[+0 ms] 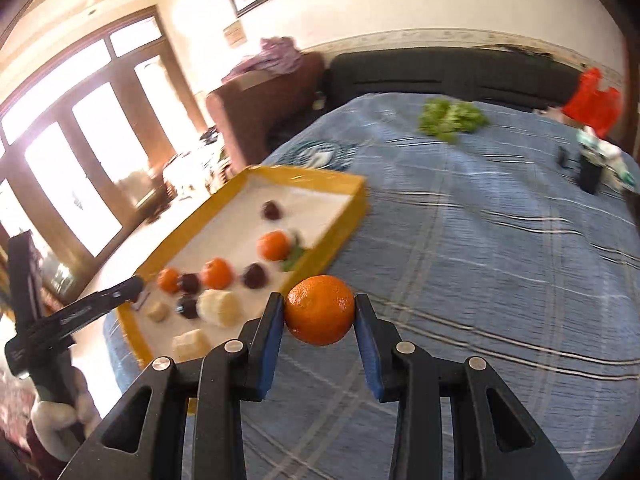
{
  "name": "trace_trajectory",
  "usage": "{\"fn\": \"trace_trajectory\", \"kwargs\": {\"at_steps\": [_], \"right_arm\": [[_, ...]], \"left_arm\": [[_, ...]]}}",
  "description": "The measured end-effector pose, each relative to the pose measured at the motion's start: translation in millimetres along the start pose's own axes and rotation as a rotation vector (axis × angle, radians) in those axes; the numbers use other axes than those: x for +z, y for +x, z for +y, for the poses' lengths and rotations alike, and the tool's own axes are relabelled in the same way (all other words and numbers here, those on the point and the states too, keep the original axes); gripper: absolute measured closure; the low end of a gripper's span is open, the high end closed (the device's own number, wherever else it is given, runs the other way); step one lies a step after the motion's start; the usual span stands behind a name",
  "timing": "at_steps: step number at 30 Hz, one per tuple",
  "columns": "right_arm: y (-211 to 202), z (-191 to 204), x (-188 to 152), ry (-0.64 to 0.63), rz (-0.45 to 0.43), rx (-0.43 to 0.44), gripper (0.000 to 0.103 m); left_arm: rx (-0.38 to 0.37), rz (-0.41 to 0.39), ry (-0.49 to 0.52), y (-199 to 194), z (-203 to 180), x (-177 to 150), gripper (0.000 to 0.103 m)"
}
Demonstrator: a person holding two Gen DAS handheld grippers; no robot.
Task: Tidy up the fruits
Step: 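Carry the red date and orange into the tray and open both tools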
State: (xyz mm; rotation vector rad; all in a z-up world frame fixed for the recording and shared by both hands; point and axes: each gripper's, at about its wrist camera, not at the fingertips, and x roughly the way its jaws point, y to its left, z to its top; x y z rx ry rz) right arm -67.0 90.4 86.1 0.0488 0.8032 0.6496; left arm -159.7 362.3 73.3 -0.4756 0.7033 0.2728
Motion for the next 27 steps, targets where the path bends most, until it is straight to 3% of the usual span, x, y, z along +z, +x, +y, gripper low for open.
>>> {"fn": "trace_trajectory", "kwargs": {"at_steps": [4, 11, 16, 19, 23, 27], "right_arm": [[30.5, 40.8, -5.0, -0.072, 0.071, 0.054, 0.064], [75.6, 85.4, -16.6, -0.183, 0.165, 0.040, 0.063], [90.4, 94.2, -21.0, -0.204, 0.185, 0.022, 0.063], [99.5, 89.9, -14.7, -0.164, 0.207, 0.035, 0.064], [112.2, 98.1, -11.0, -0.203, 0.215, 0.006, 0.064], [99.0, 101.8, -10.7, -0.207, 0.173, 0.038, 0.059]], "left_arm": [[0.022, 0.006, 0.012, 9.3, 4.1, -1.4, 0.083], [0.031, 0.005, 0.020, 17.1, 5.8, -1.9, 0.082], [0.078, -0.038, 0.014, 6.0, 8.9, 1.4, 0.055], [0.117, -0.065, 0.025, -1.8, 8.8, 3.7, 0.048], [0.141, -0.083, 0.034, -9.2, 5.3, 4.2, 0.039], [0.154, -0.086, 0.045, -15.1, 0.1, 2.7, 0.033]]}}
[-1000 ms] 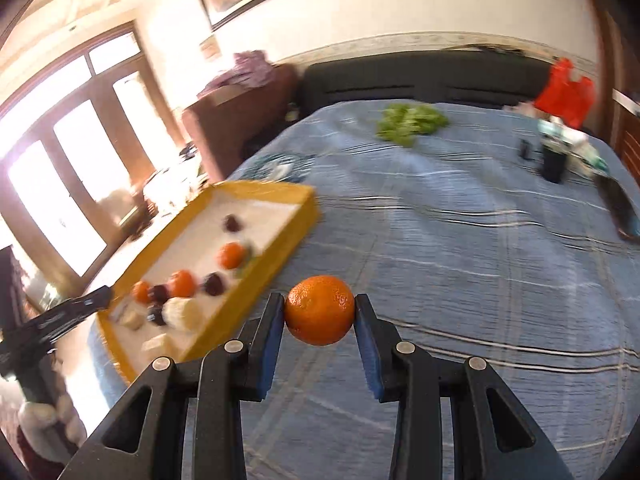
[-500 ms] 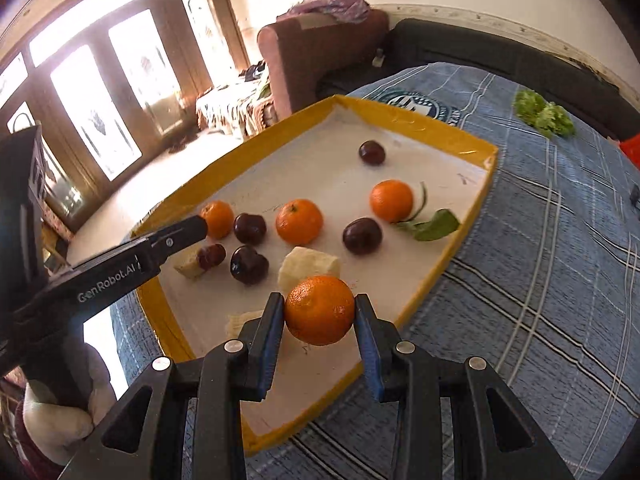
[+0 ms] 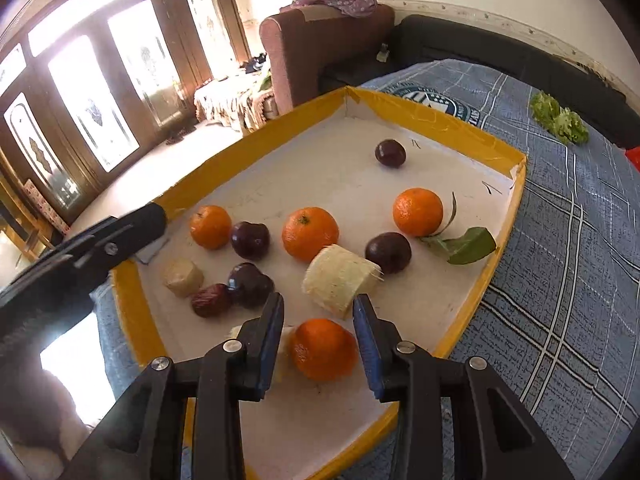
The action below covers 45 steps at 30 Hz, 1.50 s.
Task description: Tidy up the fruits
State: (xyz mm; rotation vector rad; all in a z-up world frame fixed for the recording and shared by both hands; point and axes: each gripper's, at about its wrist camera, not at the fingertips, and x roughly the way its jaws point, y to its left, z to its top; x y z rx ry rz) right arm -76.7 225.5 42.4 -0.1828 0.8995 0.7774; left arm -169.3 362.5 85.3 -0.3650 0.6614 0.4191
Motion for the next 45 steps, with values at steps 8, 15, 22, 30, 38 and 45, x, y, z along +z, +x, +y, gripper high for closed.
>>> {"fn": "trace_trajectory", "kwargs": {"at_steps": [8, 15, 22, 30, 38, 45], "right_arm": [[-51.3, -7.1, -12.5, 0.019, -0.137, -0.016, 0.040], [-75.3, -42.5, -37.3, 0.122, -0.176, -0.027, 0.038], [-102.5, -70.5, -57.2, 0.188, -0.215, -0.049, 0.036], [-121.4, -84.7, -75.7, 0.232, -0.243, -0.051, 0.033], [-133.5, -94.5, -84.1, 0.258, -0.264, -0.058, 0.033], [-148.7, -103.3, -92.9, 0.287, -0.288, -0.074, 0.033]], "left_arm": [[0.038, -0.022, 0.028, -18.9, -18.8, -3.3, 0.025], [0.051, -0.055, 0.086, -41.1, -44.4, -9.0, 0.019], [0.045, -0.087, 0.145, -59.5, -72.0, -15.6, 0.016], [0.052, -0.096, 0.187, -69.0, -89.6, -22.5, 0.014], [0.041, -0.104, 0.210, -79.1, -100.8, -26.9, 0.014], [0.017, -0.118, 0.223, -92.9, -107.9, -30.1, 0.014]]}}
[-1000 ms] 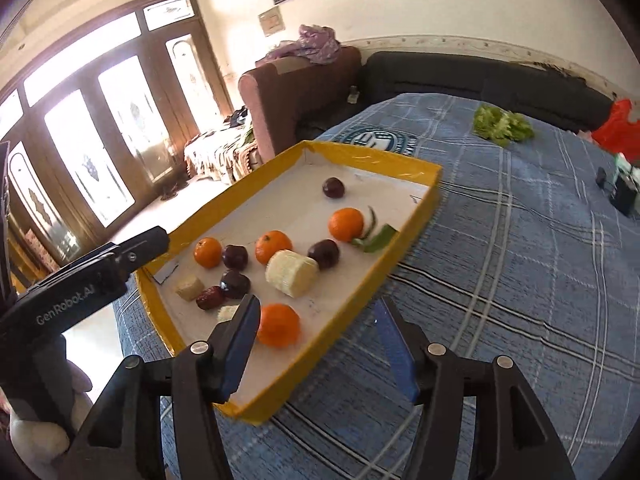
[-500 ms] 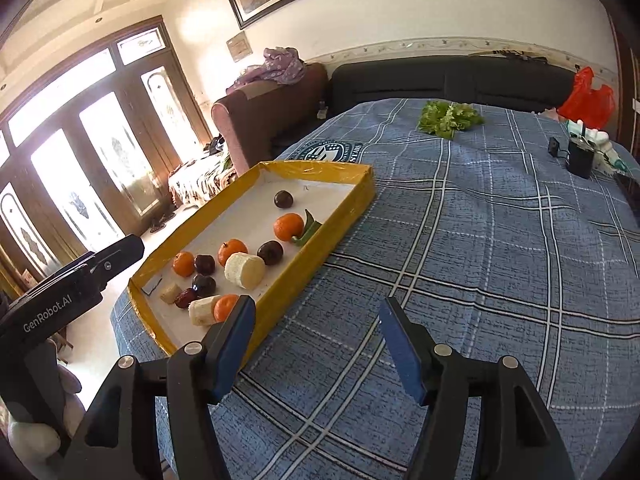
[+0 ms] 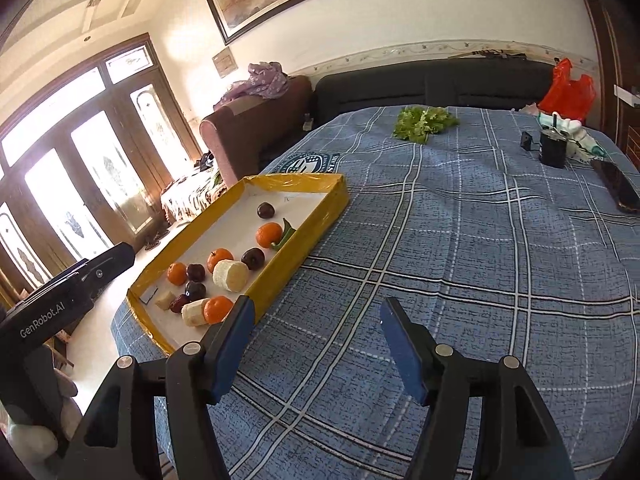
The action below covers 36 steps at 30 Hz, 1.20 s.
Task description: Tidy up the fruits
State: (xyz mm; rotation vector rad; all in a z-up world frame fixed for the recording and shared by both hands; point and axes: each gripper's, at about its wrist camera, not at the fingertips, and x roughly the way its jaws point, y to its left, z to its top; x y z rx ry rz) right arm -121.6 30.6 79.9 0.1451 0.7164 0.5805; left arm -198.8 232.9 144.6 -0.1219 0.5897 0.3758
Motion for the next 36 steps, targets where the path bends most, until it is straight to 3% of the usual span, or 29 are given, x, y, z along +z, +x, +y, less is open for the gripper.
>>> {"fn": "trace_trajectory", "kwargs": {"at_steps": [6, 15, 23, 26, 31, 36], "right_arm": [[-30.4, -12.5, -2.6, 0.036, -0.049, -0.020, 0.033], [-114.9, -36.8, 5.4, 0.061, -0.177, -0.110, 0.032], [-201.5, -41.8, 47.4, 0.066, -0.323, -0.164, 0.029], [-240.0, -39.7, 74.8, 0.068, -0.378, -0.141, 0.027], [-298.6, -36.6, 132.9, 0.059, -0.437, -0.124, 0.027], [-345.2, -21.7, 187.7, -0.017, -0.500, -0.245, 0.020]], "left_arm": [[-0.055, -0.076, -0.042, -35.7, 4.8, 5.3, 0.014], [-0.114, -0.235, -0.048, -96.4, 4.6, 15.2, 0.011], [-0.140, -0.353, -0.027, -150.1, 26.6, 47.5, 0.006], [-0.148, -0.385, -0.014, -169.7, 35.7, 66.9, 0.006], [-0.029, -0.504, 0.023, -208.1, 47.0, 104.2, 0.002], [0.158, -0.623, 0.060, -230.2, 48.4, 127.0, 0.000]]}}
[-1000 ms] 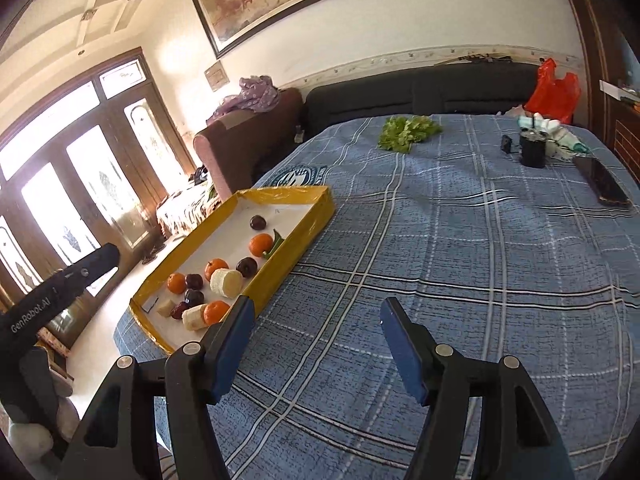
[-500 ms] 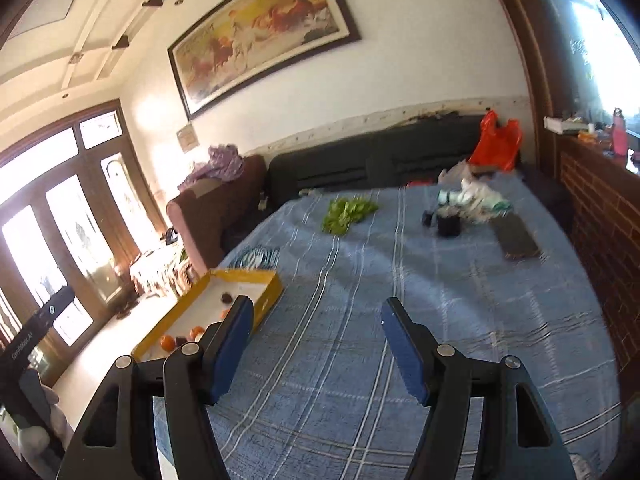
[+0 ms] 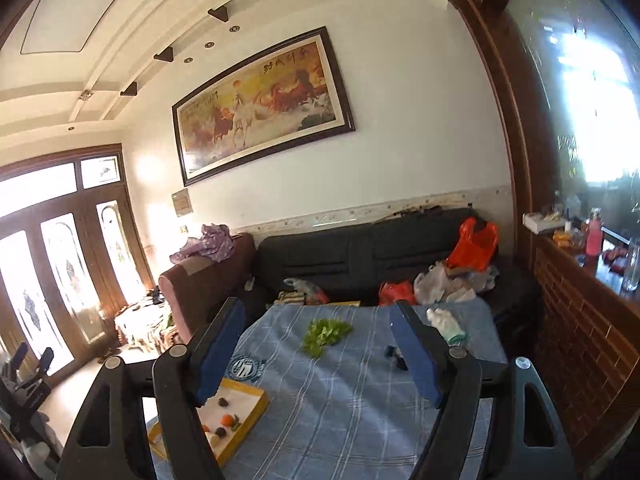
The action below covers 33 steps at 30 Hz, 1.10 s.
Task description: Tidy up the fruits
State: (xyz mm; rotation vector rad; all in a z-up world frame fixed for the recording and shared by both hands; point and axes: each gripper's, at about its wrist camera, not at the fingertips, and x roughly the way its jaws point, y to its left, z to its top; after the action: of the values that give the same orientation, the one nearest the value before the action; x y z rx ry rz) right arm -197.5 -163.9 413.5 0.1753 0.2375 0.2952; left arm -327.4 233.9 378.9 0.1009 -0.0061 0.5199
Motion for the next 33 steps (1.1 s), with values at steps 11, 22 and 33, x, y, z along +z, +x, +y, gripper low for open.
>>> {"fn": "trace_trajectory", "kwargs": {"at_steps": [11, 22, 33], "right_arm": [[85.2, 16.6, -120.5, -0.014, 0.217, 0.076, 0.016], [172.1, 68.7, -259.8, -0.146, 0.418, 0.131, 0.016], [212.1, 113.4, -315.0, -0.156, 0.530, 0.222, 0.016]], "left_arm": [[-0.100, 0.178, -0.015, 44.4, -38.4, -104.8, 0.000], [-0.096, 0.394, -0.082, 96.9, -67.2, -203.8, 0.000], [-0.059, 0.557, -0.018, 127.3, -79.4, -253.4, 0.000]]}}
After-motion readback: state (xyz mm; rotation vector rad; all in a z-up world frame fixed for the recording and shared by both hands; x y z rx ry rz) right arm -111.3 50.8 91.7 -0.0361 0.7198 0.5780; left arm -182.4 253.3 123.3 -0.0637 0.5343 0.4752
